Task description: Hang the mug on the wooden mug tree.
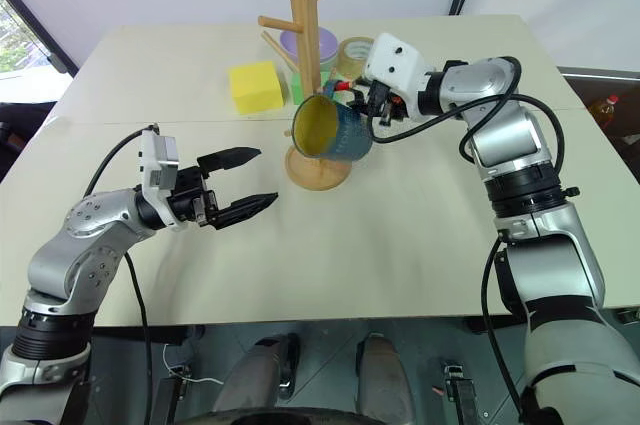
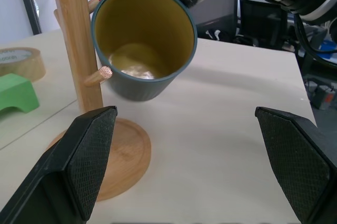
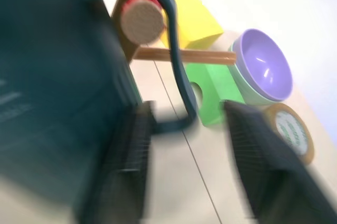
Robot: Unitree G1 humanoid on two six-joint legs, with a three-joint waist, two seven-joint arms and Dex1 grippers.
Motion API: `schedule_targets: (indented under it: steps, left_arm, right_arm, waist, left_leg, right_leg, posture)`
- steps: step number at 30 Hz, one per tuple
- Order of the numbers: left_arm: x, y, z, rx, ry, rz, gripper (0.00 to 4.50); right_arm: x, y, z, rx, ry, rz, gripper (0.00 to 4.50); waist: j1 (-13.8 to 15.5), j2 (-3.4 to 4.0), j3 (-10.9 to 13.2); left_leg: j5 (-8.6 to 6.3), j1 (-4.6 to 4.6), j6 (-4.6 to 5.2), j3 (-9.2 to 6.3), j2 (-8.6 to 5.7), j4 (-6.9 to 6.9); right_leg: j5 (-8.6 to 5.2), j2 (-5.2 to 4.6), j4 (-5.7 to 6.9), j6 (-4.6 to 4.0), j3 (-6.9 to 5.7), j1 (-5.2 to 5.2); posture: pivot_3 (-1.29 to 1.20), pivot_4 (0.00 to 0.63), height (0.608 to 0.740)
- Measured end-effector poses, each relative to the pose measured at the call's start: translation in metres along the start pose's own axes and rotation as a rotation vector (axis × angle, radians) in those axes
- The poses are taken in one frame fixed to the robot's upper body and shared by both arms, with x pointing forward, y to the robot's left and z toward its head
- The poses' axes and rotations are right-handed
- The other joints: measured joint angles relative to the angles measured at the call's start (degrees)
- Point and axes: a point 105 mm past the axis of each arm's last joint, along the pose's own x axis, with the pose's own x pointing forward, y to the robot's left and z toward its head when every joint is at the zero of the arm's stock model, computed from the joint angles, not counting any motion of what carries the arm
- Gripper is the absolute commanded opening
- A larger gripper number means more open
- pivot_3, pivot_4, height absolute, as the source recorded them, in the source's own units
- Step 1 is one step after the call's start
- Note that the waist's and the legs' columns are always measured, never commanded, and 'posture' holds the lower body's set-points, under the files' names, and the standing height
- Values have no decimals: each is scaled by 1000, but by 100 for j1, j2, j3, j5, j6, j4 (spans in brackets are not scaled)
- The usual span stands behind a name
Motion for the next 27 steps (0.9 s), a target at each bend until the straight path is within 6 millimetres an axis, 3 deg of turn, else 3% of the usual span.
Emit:
schedule_targets:
  steps: [2, 6, 10, 14, 19, 22, 27]
  left_arm:
    - [0, 0, 0, 0, 0, 3, 4500]
    - [-1, 0, -2, -5, 3, 8, 4500]
    - [-4, 3, -7, -19, 14, 49, 4500]
    - [-20, 21, -26, -45, 39, 222, 4500]
    - [-45, 45, -57, -89, 57, 497, 4500]
    - [-65, 53, -80, -115, 106, 625, 4500]
    - [-81, 54, -96, -125, 145, 700, 4500]
  right_arm:
    - [-6, -5, -2, -10, 11, -19, 2362]
    - [-39, -26, -3, 23, -31, -137, 2362]
    - [-71, -24, -21, 115, -77, -215, 2362]
    - [-93, -2, -71, 327, -63, -351, 2362]
    - [-88, 51, -123, 570, -69, -490, 2362]
    - [-84, 73, -137, 656, -82, -541, 2362]
    - [-81, 83, -138, 704, -139, -570, 2362]
  waist:
    - [5, 0, 0]
    - [20, 0, 0]
    - [19, -1, 0]
    - [7, 0, -2]
    - [-1, 4, -3]
    - [-1, 5, -3]
    - [13, 4, -3]
  left_leg:
    - [0, 0, 0, 0, 0, 0]
    - [0, 0, 0, 1, -1, -3]
    - [-1, 0, 1, 3, 0, -4]
    - [-1, 8, 1, 5, 1, -3]
    - [1, 16, -1, 9, 6, 5]
    - [3, 17, -3, 12, 6, 11]
    - [9, 17, -1, 12, 9, 16]
  right_leg:
    - [0, 0, 0, 0, 0, 0]
    - [0, 0, -1, 0, 1, 2]
    - [0, 0, -2, 0, 1, 5]
    - [0, -1, 4, 1, 7, 7]
    - [6, 7, 16, -7, 13, 6]
    - [11, 11, 16, -15, 18, 6]
    - [21, 12, 12, -18, 19, 10]
  posture:
    - [0, 150, 740]
    - [0, 150, 740]
    - [0, 150, 740]
    - [0, 150, 740]
    - [0, 150, 740]
    - [0, 150, 740]
    - [0, 150, 740]
